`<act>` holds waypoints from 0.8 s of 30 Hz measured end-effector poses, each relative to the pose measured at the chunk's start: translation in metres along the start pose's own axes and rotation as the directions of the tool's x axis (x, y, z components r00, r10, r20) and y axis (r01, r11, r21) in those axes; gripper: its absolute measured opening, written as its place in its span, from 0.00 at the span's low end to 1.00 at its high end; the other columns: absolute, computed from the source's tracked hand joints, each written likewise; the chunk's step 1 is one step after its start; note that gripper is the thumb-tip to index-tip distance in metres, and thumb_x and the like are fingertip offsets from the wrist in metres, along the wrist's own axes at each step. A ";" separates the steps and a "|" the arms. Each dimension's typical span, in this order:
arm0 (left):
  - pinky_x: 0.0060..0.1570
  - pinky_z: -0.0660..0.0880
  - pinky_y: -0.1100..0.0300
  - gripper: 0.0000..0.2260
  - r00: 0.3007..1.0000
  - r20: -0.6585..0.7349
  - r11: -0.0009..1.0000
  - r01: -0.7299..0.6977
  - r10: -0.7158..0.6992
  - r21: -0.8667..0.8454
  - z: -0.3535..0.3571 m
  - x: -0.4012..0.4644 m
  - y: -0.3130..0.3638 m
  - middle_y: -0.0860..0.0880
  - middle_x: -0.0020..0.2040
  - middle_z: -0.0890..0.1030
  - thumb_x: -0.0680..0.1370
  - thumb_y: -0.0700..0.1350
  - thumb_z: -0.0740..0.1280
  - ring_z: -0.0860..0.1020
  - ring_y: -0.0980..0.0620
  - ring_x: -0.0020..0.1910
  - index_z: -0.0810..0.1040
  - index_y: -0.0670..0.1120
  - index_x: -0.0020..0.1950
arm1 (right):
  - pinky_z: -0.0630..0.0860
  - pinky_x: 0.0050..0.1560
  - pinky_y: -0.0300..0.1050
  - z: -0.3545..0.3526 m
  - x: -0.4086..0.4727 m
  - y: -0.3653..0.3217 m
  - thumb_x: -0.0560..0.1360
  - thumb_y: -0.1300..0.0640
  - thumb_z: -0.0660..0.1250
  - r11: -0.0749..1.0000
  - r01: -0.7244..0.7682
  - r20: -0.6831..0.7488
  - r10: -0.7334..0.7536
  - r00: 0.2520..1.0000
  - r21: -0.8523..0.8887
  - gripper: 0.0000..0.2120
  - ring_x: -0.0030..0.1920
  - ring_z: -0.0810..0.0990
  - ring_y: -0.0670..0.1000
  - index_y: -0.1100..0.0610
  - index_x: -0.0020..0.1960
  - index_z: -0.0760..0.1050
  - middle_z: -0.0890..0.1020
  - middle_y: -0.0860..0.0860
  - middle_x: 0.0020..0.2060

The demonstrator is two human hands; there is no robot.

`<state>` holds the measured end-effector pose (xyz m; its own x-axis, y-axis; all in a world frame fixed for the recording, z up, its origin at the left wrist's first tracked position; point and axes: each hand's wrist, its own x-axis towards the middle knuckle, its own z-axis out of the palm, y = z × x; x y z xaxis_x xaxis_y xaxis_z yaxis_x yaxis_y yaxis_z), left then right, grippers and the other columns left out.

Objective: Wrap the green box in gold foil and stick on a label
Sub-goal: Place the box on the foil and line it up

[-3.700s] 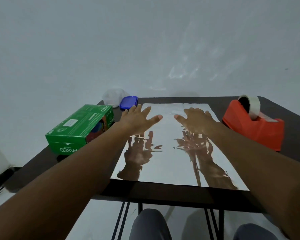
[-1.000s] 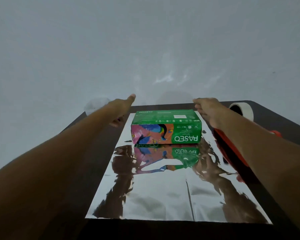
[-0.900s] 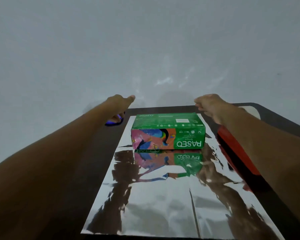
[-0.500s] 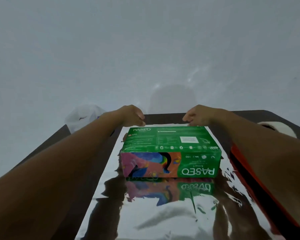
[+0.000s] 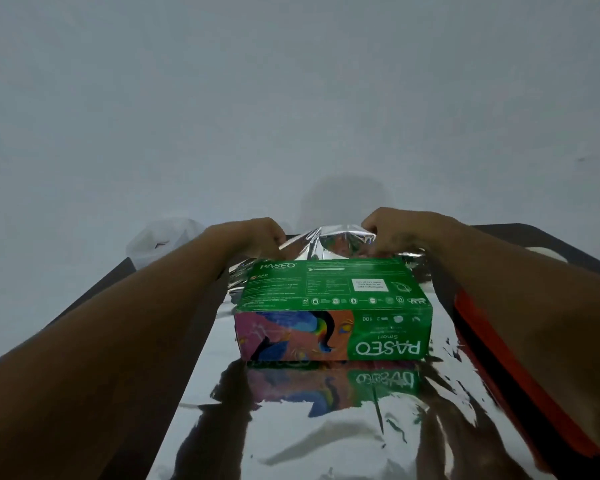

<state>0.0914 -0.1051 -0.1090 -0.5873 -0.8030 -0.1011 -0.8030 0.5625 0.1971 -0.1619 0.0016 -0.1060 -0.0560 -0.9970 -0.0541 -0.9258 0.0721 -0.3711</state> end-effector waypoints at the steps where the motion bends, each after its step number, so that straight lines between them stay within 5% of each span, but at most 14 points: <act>1: 0.40 0.65 0.57 0.10 1.000 -0.031 1.000 0.000 0.000 -0.019 -0.006 -0.007 0.002 0.49 0.35 0.75 0.74 0.45 0.75 0.71 0.50 0.36 0.75 0.47 0.38 | 0.77 0.42 0.48 -0.007 -0.008 -0.003 0.69 0.60 0.79 0.999 0.009 -0.021 -0.008 1.000 0.031 0.09 0.38 0.82 0.54 0.58 0.45 0.81 0.85 0.55 0.40; 6: 0.47 0.75 0.55 0.14 0.990 -0.131 0.995 -0.059 0.049 -0.078 -0.031 -0.048 0.008 0.50 0.38 0.81 0.70 0.39 0.79 0.80 0.47 0.43 0.74 0.49 0.37 | 0.72 0.38 0.42 -0.033 -0.051 -0.016 0.67 0.59 0.81 0.997 0.056 -0.098 -0.050 0.994 0.060 0.12 0.36 0.80 0.52 0.55 0.39 0.76 0.82 0.50 0.34; 11: 0.38 0.70 0.60 0.17 0.985 -0.154 0.994 -0.089 0.078 -0.065 -0.035 -0.088 0.025 0.51 0.40 0.76 0.71 0.34 0.75 0.76 0.51 0.37 0.76 0.48 0.55 | 0.70 0.38 0.44 -0.034 -0.094 -0.025 0.68 0.58 0.80 0.992 0.119 -0.122 -0.114 0.986 0.033 0.15 0.34 0.76 0.50 0.57 0.34 0.73 0.78 0.49 0.31; 15: 0.52 0.74 0.54 0.20 0.996 -0.080 0.995 -0.047 0.039 -0.092 -0.028 -0.122 0.043 0.53 0.54 0.81 0.70 0.52 0.68 0.79 0.51 0.51 0.76 0.63 0.61 | 0.76 0.49 0.44 -0.018 -0.118 -0.030 0.72 0.57 0.78 0.994 0.103 -0.176 -0.109 0.978 -0.047 0.08 0.46 0.81 0.46 0.49 0.41 0.79 0.83 0.44 0.43; 18: 0.73 0.60 0.42 0.27 0.994 -0.089 0.997 -0.072 0.071 -0.013 -0.018 -0.140 0.062 0.53 0.71 0.73 0.67 0.62 0.62 0.68 0.48 0.71 0.74 0.65 0.67 | 0.74 0.53 0.48 -0.007 -0.133 -0.035 0.75 0.54 0.74 0.991 0.071 -0.207 -0.093 0.974 -0.112 0.07 0.43 0.78 0.44 0.45 0.41 0.78 0.80 0.40 0.42; 21: 0.73 0.58 0.43 0.32 0.989 -0.066 0.985 -0.122 0.130 0.122 -0.003 -0.152 0.076 0.53 0.74 0.71 0.73 0.72 0.60 0.67 0.48 0.74 0.70 0.60 0.75 | 0.75 0.50 0.48 0.000 -0.147 -0.041 0.78 0.53 0.69 0.991 0.041 -0.202 -0.067 0.977 -0.128 0.04 0.36 0.76 0.42 0.47 0.44 0.80 0.80 0.41 0.40; 24: 0.71 0.65 0.47 0.36 0.981 -0.104 0.978 -0.145 0.161 0.148 0.016 -0.159 0.075 0.53 0.71 0.75 0.74 0.73 0.63 0.72 0.50 0.69 0.68 0.57 0.76 | 0.72 0.44 0.45 0.003 -0.160 -0.051 0.77 0.49 0.67 0.975 -0.036 -0.227 -0.015 0.974 -0.219 0.05 0.41 0.79 0.47 0.46 0.42 0.78 0.81 0.42 0.42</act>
<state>0.1227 0.0680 -0.0939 -0.6951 -0.7181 0.0344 -0.7156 0.6956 0.0632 -0.1052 0.1571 -0.0810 -0.1252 -0.9786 0.1634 -0.9827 0.0996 -0.1564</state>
